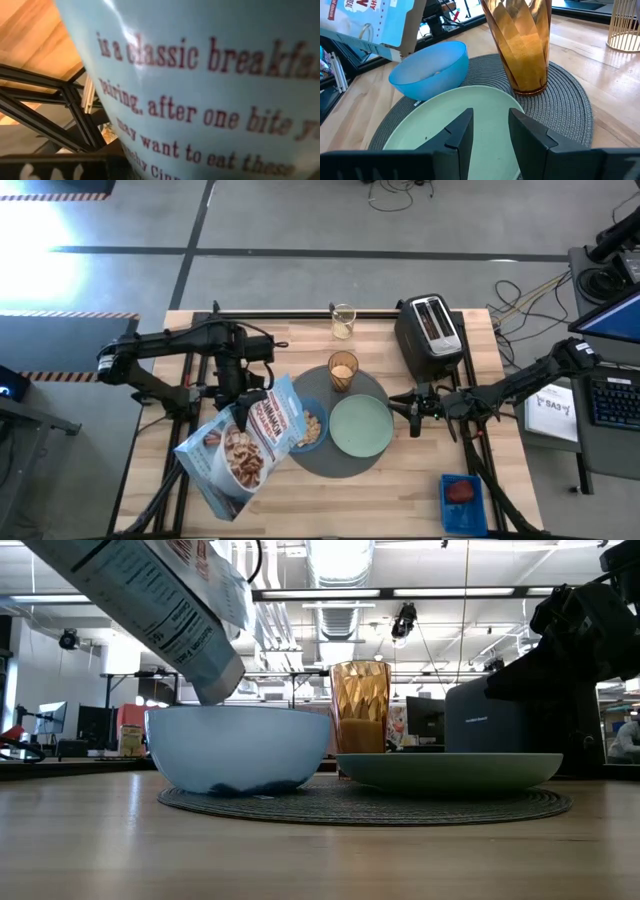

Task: Arrange a breakfast setting
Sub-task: Pour the cereal from the cereal box into the blue bowl

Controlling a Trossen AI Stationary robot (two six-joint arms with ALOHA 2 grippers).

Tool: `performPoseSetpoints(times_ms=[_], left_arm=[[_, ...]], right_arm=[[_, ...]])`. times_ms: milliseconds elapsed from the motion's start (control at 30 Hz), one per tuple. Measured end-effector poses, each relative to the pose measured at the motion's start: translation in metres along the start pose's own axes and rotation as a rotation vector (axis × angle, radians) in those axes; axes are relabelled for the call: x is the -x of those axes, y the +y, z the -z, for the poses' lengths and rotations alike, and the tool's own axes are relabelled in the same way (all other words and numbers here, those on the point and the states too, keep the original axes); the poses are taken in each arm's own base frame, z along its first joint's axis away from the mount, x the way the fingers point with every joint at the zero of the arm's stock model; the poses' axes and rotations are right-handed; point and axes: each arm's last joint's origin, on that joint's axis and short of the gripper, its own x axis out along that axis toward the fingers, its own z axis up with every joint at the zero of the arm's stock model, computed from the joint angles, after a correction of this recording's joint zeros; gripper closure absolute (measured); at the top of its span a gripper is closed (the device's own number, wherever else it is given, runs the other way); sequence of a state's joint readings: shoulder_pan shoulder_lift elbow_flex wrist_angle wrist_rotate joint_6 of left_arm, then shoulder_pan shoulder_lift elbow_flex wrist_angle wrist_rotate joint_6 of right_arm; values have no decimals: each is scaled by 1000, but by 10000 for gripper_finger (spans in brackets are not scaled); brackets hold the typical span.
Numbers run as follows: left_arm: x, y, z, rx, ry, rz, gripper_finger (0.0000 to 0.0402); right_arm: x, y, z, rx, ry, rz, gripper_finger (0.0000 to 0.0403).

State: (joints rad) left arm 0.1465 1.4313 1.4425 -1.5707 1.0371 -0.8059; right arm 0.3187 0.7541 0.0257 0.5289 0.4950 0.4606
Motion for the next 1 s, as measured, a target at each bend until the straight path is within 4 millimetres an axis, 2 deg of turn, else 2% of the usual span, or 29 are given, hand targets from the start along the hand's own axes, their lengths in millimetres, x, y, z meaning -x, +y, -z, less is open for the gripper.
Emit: performPoseSetpoints(times_ms=[467,633,1000], left_arm=[[-1,-1,-7,-14,12,7,277],[3,1,-3,-2,3,20,277],[8,5,-10,33,-42,4,277]], right_arm=[[0,0,0,0,0,0,289],[0,0,0,0,0,0,289],[0,0,0,0,0,0,289]])
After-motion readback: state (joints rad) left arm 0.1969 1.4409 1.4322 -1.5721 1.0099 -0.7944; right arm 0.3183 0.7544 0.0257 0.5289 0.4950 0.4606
